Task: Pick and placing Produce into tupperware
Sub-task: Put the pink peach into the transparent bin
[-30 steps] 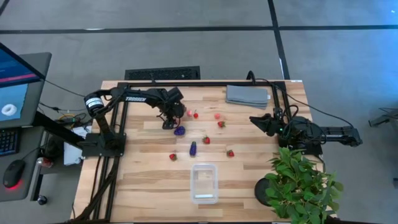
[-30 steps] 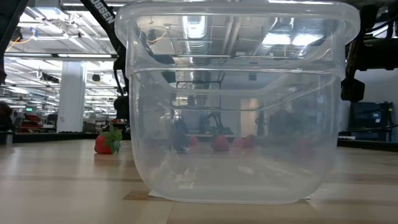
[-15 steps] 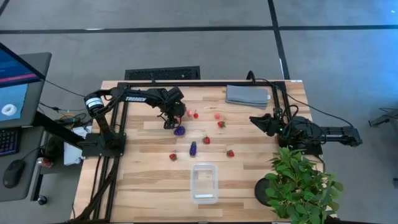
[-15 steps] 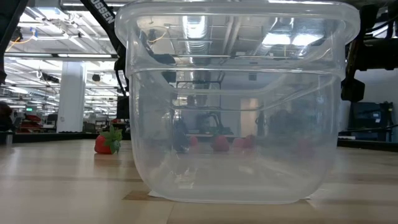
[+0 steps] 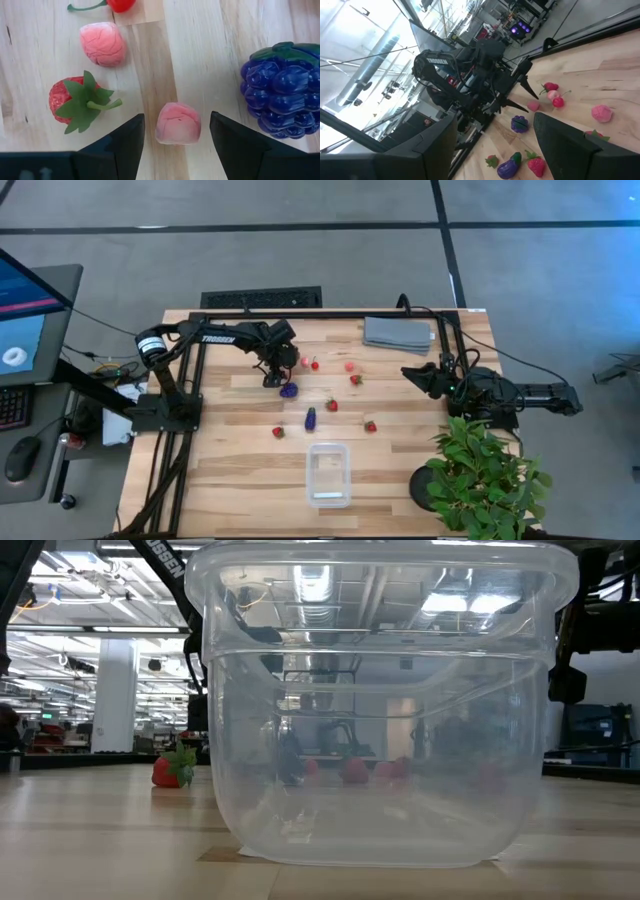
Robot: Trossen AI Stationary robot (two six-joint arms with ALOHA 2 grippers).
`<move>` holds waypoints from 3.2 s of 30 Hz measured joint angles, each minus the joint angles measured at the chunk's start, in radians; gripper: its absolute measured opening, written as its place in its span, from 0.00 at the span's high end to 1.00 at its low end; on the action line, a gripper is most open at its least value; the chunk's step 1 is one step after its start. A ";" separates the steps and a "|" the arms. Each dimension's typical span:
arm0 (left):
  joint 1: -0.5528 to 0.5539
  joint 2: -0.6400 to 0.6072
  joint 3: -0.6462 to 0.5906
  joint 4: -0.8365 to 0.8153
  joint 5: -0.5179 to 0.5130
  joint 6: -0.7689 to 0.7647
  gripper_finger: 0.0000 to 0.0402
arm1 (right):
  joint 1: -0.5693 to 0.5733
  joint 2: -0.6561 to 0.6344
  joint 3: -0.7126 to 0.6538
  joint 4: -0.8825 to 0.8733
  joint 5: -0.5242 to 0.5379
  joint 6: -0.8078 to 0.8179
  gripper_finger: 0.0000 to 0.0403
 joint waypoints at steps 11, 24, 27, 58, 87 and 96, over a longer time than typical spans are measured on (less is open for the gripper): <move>0.000 0.000 0.000 0.000 0.000 -0.002 0.63 | 0.000 0.000 0.000 0.000 0.000 0.000 0.29; 0.000 0.000 0.000 0.000 0.000 -0.011 0.67 | 0.000 0.000 0.000 0.000 0.000 0.000 0.29; 0.000 0.000 0.000 0.001 0.000 -0.018 0.67 | 0.000 0.000 0.000 0.000 0.000 0.000 0.29; 0.016 -0.166 0.103 -0.150 0.027 -0.134 0.67 | 0.000 0.000 0.000 0.000 0.000 0.000 0.29; -0.227 -0.324 0.106 -0.100 0.393 -0.401 0.67 | 0.000 0.000 0.000 0.000 0.000 -0.005 0.29; -0.381 -0.324 0.106 0.036 0.284 -0.477 0.67 | 0.000 0.000 0.000 0.000 -0.003 -0.008 0.29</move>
